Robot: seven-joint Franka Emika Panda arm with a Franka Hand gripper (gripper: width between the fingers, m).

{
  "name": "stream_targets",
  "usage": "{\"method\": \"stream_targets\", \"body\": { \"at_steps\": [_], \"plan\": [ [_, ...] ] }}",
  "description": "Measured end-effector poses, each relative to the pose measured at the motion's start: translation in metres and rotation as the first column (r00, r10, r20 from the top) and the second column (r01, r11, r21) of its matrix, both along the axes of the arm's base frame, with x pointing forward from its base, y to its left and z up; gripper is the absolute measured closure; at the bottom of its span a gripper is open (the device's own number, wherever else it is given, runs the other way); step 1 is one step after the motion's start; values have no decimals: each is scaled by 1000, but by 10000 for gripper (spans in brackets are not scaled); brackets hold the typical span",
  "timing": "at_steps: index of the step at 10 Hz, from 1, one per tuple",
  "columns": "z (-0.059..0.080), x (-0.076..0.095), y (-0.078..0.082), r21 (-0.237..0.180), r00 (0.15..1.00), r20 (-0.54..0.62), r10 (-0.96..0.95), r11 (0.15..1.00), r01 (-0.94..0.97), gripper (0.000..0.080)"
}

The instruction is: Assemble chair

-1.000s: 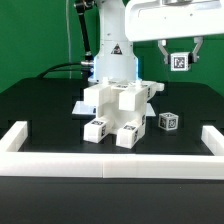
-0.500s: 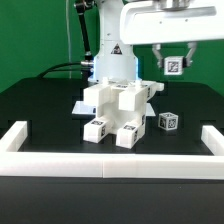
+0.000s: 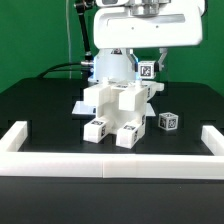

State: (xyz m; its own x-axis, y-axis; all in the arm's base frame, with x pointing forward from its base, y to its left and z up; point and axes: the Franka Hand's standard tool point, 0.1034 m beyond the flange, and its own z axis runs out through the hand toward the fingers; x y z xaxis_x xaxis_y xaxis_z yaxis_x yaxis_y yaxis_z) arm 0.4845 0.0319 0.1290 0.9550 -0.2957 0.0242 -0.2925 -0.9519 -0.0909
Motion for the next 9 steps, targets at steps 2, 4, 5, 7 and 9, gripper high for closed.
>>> {"method": "stream_targets", "body": {
  "at_steps": [2,4,5,7,9],
  "plan": [
    [0,0,-1,-2,1000,-1,2,1000,-2,512],
    [-4,-5,-15,-49,997,-24,70,996,-71,512],
    [-5,-6,-19,-53,997,-25,77,995,-79,512],
    [-7,-5,-22,-57,996,-23,81,995,-82,512],
    [-7,-5,-22,-57,996,-23,82,995,-83,512]
  ]
}}
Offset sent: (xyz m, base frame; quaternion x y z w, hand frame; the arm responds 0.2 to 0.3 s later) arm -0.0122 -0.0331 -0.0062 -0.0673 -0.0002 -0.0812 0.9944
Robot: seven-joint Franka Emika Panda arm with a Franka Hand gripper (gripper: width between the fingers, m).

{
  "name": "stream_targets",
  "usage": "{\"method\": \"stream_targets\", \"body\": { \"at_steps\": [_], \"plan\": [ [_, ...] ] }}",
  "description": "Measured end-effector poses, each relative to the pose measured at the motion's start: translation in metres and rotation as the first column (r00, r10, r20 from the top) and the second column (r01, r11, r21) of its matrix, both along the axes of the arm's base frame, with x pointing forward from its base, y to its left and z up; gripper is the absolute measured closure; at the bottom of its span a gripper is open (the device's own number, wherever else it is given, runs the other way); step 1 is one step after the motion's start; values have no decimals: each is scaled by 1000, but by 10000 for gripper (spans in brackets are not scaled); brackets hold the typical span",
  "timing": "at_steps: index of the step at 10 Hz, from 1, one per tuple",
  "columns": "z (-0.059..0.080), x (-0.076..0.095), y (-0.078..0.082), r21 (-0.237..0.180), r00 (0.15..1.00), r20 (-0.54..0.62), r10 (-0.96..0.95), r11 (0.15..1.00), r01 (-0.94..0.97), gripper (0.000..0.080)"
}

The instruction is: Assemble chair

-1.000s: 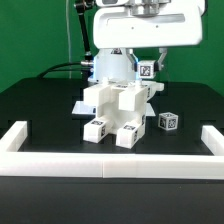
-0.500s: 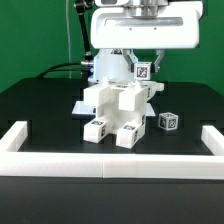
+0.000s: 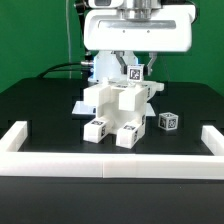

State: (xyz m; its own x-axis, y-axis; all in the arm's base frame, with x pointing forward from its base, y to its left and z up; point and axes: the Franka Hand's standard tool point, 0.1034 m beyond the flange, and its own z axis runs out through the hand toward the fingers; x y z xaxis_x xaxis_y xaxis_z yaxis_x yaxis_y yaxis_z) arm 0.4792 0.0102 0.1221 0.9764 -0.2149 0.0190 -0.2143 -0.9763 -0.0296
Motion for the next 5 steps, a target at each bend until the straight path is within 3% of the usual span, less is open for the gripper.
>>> {"method": "stream_targets", "body": {
  "at_steps": [5],
  "plan": [
    [-3,-1,9,-1,1000,-2,11,1000,-11,512]
  ]
}}
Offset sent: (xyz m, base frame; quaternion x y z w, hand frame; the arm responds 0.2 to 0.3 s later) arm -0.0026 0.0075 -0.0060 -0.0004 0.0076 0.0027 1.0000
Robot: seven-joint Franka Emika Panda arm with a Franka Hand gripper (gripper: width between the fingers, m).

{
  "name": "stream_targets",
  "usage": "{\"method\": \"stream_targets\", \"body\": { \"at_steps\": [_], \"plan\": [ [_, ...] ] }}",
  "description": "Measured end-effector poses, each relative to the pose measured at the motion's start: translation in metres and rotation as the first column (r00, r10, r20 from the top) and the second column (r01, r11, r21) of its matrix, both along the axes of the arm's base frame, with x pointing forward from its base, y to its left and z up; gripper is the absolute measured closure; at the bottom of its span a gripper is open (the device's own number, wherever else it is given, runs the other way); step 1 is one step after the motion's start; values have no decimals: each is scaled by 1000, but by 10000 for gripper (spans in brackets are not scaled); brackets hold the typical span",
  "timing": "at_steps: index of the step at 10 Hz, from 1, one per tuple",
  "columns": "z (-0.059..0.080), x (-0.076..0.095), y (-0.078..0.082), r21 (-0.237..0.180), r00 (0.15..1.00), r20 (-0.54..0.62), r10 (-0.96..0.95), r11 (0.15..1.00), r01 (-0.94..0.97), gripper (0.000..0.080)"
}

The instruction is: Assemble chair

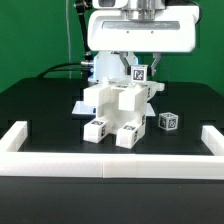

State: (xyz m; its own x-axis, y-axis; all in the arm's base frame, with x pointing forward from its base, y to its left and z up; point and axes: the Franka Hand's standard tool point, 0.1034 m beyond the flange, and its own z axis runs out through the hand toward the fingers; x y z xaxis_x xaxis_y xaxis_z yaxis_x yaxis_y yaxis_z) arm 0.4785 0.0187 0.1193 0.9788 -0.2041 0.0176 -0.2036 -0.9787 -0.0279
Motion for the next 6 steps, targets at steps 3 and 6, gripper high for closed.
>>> {"method": "stream_targets", "body": {
  "at_steps": [3,6],
  "plan": [
    [-3,-1,3,-3,1000,-6,6,1000,-6,512],
    [-6,-3,1,-6,1000,-11,11,1000,-11,512]
  ]
}}
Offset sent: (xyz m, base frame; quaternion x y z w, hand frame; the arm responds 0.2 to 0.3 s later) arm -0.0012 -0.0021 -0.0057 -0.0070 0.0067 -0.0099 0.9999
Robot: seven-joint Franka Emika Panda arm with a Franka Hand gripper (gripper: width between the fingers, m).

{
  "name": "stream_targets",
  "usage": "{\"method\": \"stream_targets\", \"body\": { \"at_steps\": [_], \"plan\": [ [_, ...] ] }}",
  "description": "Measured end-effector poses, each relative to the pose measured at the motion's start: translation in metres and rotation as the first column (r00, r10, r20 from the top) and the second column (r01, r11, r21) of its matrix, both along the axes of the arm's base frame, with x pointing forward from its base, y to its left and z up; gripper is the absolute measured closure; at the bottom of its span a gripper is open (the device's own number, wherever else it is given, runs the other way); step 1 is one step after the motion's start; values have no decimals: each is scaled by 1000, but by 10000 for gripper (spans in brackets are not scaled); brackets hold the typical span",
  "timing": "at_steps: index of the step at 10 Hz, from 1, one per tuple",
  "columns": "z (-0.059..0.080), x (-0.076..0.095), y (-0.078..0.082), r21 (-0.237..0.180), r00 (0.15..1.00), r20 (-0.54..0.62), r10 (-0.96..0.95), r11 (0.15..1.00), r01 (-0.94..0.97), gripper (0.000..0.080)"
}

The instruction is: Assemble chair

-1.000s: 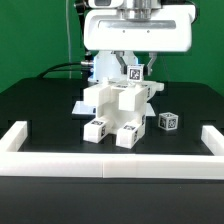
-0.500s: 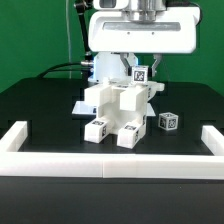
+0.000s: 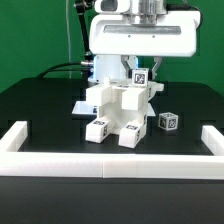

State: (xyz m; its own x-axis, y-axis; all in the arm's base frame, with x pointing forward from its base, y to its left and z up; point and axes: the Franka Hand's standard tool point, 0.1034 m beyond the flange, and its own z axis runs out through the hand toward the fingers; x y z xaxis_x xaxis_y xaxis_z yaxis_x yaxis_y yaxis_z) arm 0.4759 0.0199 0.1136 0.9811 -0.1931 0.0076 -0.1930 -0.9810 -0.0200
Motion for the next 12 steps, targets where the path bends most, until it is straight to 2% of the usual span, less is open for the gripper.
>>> {"method": "stream_targets", "body": {
  "at_steps": [12],
  "plan": [
    [-1,2,-1,-4,1000,8,-24,1000,24,512]
  ]
}}
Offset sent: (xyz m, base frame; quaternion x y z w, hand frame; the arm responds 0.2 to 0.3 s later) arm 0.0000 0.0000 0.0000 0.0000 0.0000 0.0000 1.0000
